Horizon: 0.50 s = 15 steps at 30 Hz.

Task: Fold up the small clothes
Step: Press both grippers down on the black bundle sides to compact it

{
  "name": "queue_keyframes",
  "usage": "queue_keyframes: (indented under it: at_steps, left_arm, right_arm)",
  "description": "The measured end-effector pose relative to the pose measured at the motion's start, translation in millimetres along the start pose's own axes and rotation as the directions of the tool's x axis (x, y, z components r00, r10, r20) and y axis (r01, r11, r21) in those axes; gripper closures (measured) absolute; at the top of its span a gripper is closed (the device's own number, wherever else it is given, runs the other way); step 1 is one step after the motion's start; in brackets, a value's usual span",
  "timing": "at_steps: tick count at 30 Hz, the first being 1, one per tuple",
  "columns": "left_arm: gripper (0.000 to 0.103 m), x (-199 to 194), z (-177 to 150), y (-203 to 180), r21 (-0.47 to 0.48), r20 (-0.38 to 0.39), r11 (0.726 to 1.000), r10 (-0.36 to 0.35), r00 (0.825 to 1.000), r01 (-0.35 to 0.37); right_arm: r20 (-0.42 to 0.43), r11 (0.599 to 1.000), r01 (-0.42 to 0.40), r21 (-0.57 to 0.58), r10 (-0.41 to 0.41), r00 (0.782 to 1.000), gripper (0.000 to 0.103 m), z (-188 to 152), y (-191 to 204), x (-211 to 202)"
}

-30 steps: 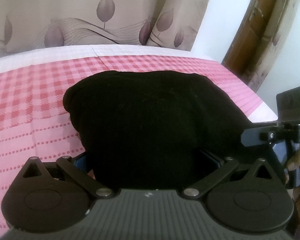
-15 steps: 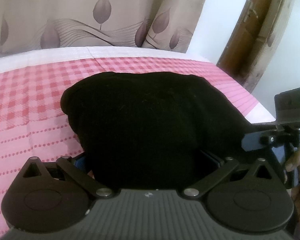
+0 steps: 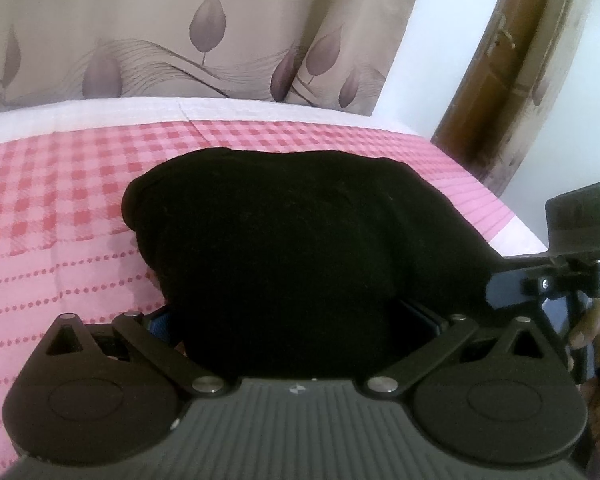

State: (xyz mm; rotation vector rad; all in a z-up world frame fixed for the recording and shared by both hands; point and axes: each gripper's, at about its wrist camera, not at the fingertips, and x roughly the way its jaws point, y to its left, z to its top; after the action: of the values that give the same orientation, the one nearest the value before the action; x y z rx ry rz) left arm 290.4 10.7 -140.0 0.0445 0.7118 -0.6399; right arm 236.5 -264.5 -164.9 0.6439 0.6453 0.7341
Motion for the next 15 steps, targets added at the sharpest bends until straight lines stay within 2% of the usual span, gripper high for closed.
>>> queue_keyframes:
  at_steps: [10, 11, 12, 15]
  left_arm:
    - [0.005, -2.1, -2.3, -0.7, 0.019, 0.03, 1.0, -0.015, 0.999, 0.014]
    - [0.005, -1.8, -2.4, -0.1, 0.019, 0.031, 1.0, -0.017, 0.999, 0.017]
    - [0.005, -1.8, -2.7, 0.5, 0.017, 0.032, 1.0, -0.021, 0.999, 0.02]
    - [0.005, -1.2, -2.3, 2.9, 0.012, 0.03, 0.999, -0.03, 0.999, 0.03]
  right_arm:
    - [0.006, 0.999, -0.013, 0.038, 0.013, 1.0, 0.0, 0.5, -0.7, 1.0]
    - [0.008, 0.999, -0.017, 0.041, 0.017, 1.0, 0.005, 0.1, -0.3, 1.8]
    - [0.004, 0.999, -0.017, 0.04, 0.017, 1.0, 0.015, -0.6, 0.6, 3.7]
    - [-0.008, 0.999, -0.004, 0.04, 0.004, 1.0, 0.027, 0.1, 0.8, 6.7]
